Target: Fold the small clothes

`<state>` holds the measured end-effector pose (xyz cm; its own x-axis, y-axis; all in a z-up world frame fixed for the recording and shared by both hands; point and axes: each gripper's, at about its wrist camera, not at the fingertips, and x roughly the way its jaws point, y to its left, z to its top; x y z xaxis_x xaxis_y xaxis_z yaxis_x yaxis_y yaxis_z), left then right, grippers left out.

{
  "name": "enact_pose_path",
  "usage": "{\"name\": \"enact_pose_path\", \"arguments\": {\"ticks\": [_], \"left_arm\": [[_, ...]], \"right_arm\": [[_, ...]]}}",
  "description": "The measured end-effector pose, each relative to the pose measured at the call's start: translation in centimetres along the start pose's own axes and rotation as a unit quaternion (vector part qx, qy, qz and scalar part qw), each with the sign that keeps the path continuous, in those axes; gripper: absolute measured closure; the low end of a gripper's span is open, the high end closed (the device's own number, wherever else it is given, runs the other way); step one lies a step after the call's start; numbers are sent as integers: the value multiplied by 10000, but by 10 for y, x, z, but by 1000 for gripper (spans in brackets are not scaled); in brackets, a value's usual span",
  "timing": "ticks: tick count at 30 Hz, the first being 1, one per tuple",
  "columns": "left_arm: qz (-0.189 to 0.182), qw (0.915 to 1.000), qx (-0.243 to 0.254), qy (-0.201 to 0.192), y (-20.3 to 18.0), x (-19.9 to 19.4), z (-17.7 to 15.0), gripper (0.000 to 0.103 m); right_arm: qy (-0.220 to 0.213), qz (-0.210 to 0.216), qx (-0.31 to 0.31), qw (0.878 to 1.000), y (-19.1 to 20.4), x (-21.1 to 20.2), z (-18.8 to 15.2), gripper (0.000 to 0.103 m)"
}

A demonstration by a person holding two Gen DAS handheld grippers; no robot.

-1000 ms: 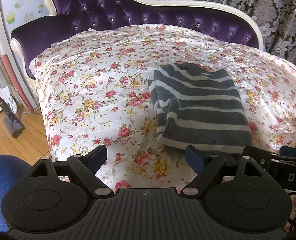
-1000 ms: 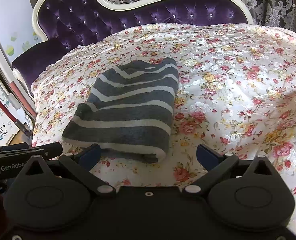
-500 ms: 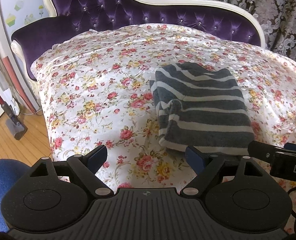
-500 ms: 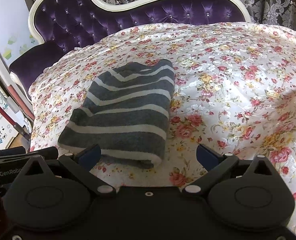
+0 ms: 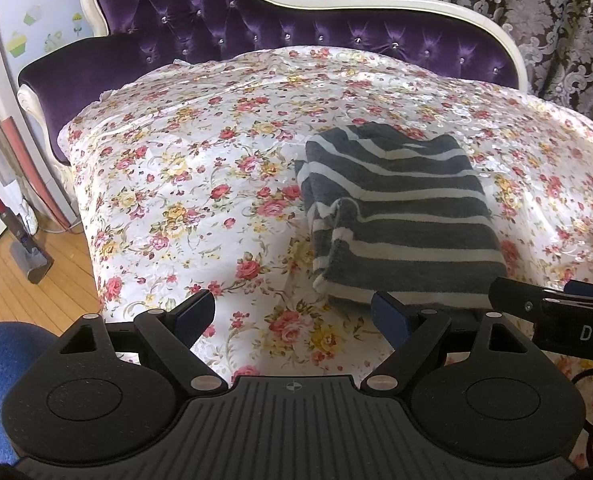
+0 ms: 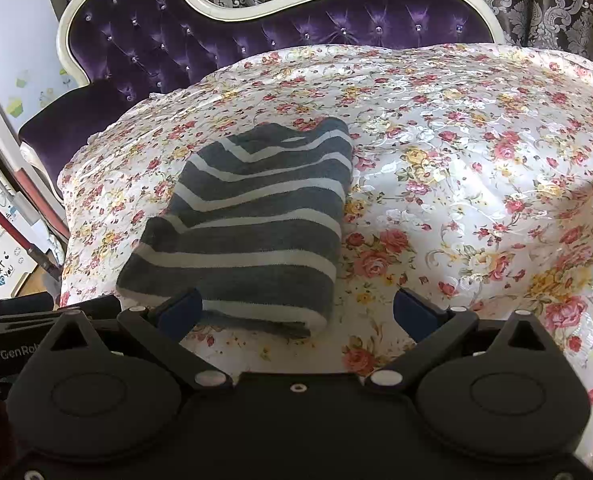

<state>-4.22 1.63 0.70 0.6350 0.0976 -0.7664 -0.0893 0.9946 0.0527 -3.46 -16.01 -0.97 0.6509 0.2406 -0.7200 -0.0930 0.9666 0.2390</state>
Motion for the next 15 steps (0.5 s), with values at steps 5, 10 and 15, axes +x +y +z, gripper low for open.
{"name": "enact_pose_path", "arguments": {"ticks": [5, 10, 15], "left_arm": [[-6, 10000, 20, 8, -1, 0, 0, 18], [1, 10000, 30, 13, -2, 1, 0, 18], [-2, 10000, 33, 13, -1, 0, 0, 18]], "right_arm": [[-1, -1, 7, 10000, 0, 0, 0, 2], [5, 4, 7, 10000, 0, 1, 0, 2], [9, 3, 14, 10000, 0, 1, 0, 2]]}}
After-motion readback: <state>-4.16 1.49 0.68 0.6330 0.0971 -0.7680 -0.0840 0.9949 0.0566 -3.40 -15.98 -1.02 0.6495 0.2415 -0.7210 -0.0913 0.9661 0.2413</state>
